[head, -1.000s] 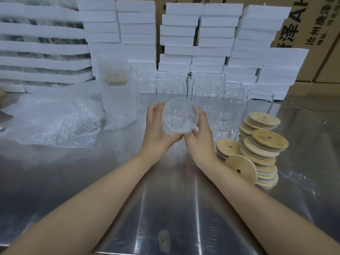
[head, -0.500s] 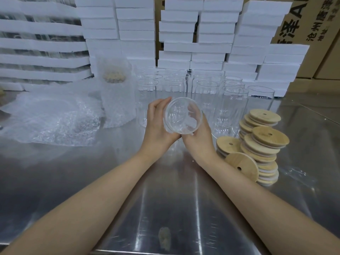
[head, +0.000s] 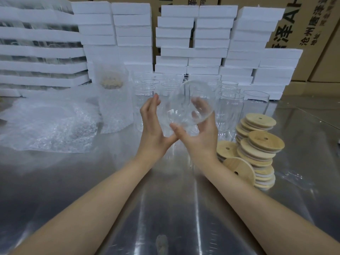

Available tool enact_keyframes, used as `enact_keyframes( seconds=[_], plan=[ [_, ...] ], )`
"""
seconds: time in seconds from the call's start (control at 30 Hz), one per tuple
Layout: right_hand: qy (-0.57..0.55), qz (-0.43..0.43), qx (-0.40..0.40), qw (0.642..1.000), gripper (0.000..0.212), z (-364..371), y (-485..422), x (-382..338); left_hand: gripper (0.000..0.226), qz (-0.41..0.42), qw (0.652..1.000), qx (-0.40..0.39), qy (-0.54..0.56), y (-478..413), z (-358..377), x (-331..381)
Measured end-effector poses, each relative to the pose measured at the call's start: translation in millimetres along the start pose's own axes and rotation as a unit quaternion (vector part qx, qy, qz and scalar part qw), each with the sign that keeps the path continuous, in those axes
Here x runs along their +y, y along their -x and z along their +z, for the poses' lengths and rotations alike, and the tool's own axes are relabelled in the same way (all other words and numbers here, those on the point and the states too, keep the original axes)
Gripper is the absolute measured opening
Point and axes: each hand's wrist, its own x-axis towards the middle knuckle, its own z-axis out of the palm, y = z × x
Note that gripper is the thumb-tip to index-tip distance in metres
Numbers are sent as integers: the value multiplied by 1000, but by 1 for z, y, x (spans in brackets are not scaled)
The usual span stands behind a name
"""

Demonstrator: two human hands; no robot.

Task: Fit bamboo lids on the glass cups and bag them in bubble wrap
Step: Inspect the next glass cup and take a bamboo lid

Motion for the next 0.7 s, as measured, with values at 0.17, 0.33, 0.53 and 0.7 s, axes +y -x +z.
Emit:
enact_keyframes(
  seconds=[0.17,0.33,0.53,0.7],
  plan=[
    [-237,153,61,957,71,2,-7,-24,115,19,999,-35,34,0,-6,4],
    [-370,390,-79,839,76,0,-9,-30,97,118,993,-7,30,-2,-7,19],
    [-437,458,-148,760,82,0,-8,-22,90,110,994,-19,23,-1,-8,40],
    [-464,472,-137,737,73,-2,-9,-23,93,33,999,-4,26,5,-6,39]
  ],
)
